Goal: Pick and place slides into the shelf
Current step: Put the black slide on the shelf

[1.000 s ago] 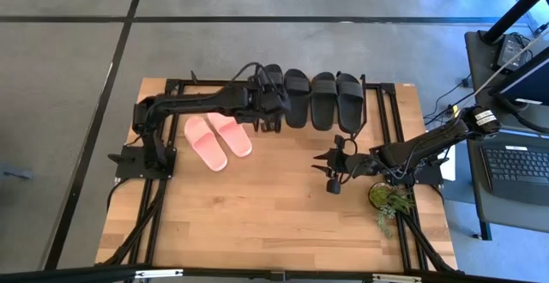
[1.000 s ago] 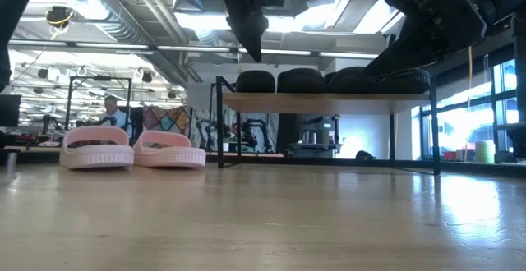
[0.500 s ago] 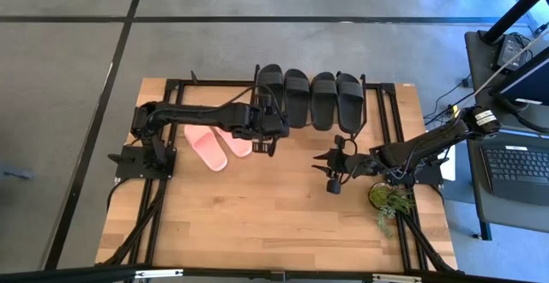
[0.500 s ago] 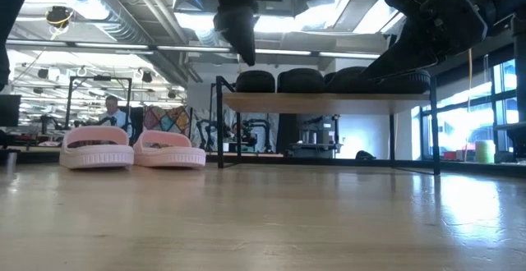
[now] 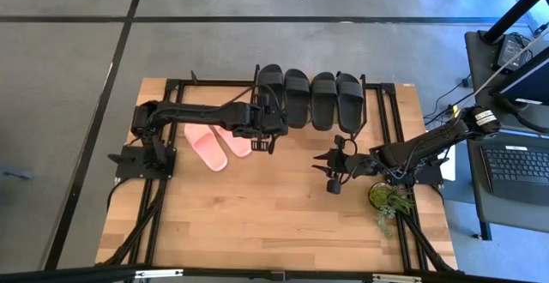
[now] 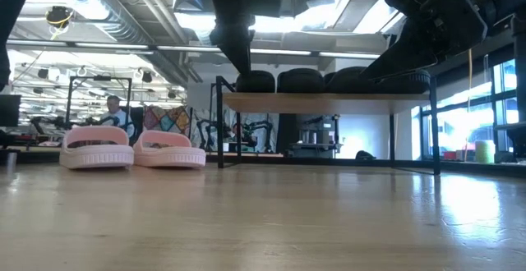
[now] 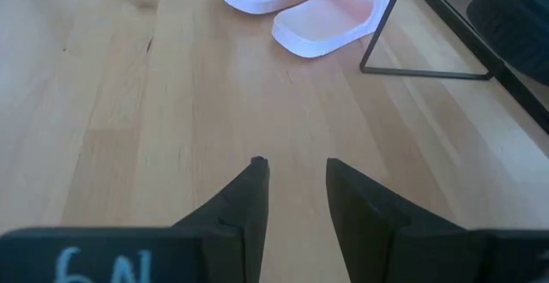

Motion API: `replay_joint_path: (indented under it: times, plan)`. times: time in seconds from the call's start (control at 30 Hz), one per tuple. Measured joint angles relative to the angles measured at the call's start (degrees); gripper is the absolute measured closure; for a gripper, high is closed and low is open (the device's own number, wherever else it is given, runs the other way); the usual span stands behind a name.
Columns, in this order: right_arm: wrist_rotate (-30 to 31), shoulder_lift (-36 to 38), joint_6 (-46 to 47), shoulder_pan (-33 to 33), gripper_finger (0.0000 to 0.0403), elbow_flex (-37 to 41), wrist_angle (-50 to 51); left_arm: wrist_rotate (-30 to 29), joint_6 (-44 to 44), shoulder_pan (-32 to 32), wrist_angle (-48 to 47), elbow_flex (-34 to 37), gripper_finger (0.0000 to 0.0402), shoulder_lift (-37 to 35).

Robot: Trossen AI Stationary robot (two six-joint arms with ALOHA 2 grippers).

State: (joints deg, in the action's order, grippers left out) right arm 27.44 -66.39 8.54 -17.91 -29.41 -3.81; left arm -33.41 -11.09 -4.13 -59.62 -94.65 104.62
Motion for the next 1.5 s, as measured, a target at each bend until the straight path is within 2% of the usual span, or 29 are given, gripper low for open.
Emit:
replay_joint_path:
  times: [0.3,0.83,1.5]
  plan:
    - [0.0,0.0,-0.2,0.0,0.0282,0.0,0.0,1.1,-0.1,-0.2,0.1,0.0,0.0239,0.0]
    - [0.0,0.0,-0.2,0.0,0.0282,0.0,0.0,1.6,-0.1,-0.2,0.1,0.0,0.0324,0.0]
    - [0.0,0.0,0.0,0.0,0.0282,0.0,0.0,1.5,-0.1,-0.2,0.1,0.0,0.0388,0.0]
